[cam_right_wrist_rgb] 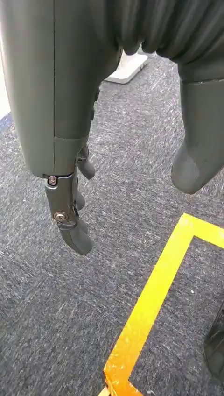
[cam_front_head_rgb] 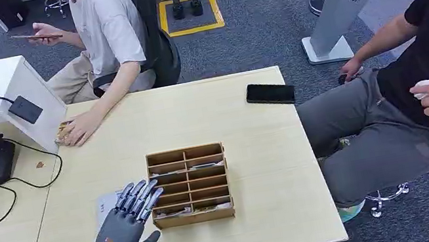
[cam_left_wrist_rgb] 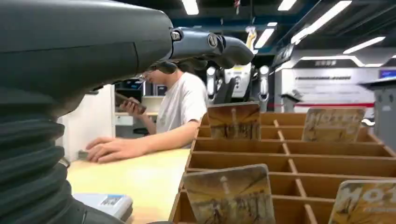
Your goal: Pass the card to the sensor for recognition and then transmit it.
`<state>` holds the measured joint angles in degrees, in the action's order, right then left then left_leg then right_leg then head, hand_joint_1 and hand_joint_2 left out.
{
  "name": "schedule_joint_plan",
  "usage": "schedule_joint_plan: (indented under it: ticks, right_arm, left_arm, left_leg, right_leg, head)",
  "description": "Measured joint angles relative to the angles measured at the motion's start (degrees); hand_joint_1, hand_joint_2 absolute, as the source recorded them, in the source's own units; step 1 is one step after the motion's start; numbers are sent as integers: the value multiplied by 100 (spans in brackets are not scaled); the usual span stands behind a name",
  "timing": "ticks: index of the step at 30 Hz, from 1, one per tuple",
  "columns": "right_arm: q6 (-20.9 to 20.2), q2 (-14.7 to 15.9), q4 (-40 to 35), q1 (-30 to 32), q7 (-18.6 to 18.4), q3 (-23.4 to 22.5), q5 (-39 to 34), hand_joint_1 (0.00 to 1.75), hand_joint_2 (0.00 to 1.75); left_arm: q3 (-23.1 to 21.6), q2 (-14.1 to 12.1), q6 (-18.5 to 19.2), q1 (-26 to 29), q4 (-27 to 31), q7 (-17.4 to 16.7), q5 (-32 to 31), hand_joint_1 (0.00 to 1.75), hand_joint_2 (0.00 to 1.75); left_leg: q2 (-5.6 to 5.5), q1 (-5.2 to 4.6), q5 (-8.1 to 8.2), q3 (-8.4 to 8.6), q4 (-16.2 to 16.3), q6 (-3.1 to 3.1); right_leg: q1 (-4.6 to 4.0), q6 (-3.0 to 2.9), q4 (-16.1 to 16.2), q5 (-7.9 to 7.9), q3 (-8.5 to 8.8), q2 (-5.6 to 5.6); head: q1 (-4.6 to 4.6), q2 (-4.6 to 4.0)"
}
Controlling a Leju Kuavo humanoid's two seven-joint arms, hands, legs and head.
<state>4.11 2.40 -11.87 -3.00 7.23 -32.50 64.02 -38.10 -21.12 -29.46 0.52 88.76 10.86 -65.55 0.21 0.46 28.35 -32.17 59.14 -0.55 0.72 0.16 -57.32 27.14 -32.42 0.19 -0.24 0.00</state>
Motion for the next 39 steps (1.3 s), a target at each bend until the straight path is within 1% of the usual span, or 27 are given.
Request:
schedule_joint_plan:
  ticks: [4,6,9,16,21,28,37,38,39]
  right_arm:
    - [0,0,0,-1,0,-7,11,0,175]
    - [0,0,0,-2,0,-7,15,0,175]
    - [0,0,0,-9,4,-9,33,0,175]
    - [0,0,0,-21,4,-11,90,0,175]
    - [-9,0,0,-23,4,-51,96,0,175]
    - [-15,0,0,-23,4,-142,140,0,175]
    - [-17,0,0,-24,9,-162,208,0,175]
    - [-17,0,0,-24,9,-164,212,0,175]
    - [-20,0,0,-25,9,-173,214,0,175]
  left_arm:
    - [0,28,85,-23,-74,-4,59,0,175]
    - [0,50,214,-62,-122,-24,72,0,175]
    - [0,85,385,-97,-192,-6,267,0,175]
    - [0,142,444,-112,-262,9,330,0,175]
    - [0,158,606,-119,-278,48,396,0,175]
    - [0,162,912,-118,-280,221,676,0,175]
    - [0,158,1012,-104,-280,236,746,0,175]
    - [0,158,1047,-102,-280,236,746,12,175]
    - [0,155,1076,-100,-280,236,752,166,175]
  left_leg:
    - [0,0,0,0,0,0]
    - [-1,0,0,-1,0,0]
    - [0,0,0,0,0,0]
    - [0,0,0,0,0,0]
    - [0,0,0,-1,0,0]
    - [0,0,0,-1,0,0]
    - [-1,0,0,-2,0,0]
    - [-1,0,0,-2,0,0]
    - [-1,0,0,-2,0,0]
  right_leg:
    - [0,0,0,0,0,0]
    - [0,0,0,0,0,-1]
    - [0,0,0,0,0,0]
    - [0,0,0,0,0,0]
    - [0,0,0,0,0,0]
    - [0,0,0,0,0,0]
    - [0,0,0,0,0,0]
    - [0,0,0,0,0,0]
    - [0,0,0,0,0,-1]
  head:
    - [2,0]
    - [2,0]
    - [2,0]
    - [2,0]
    - [2,0]
    - [0,0]
    - [2,0]
    - [2,0]
    - [2,0]
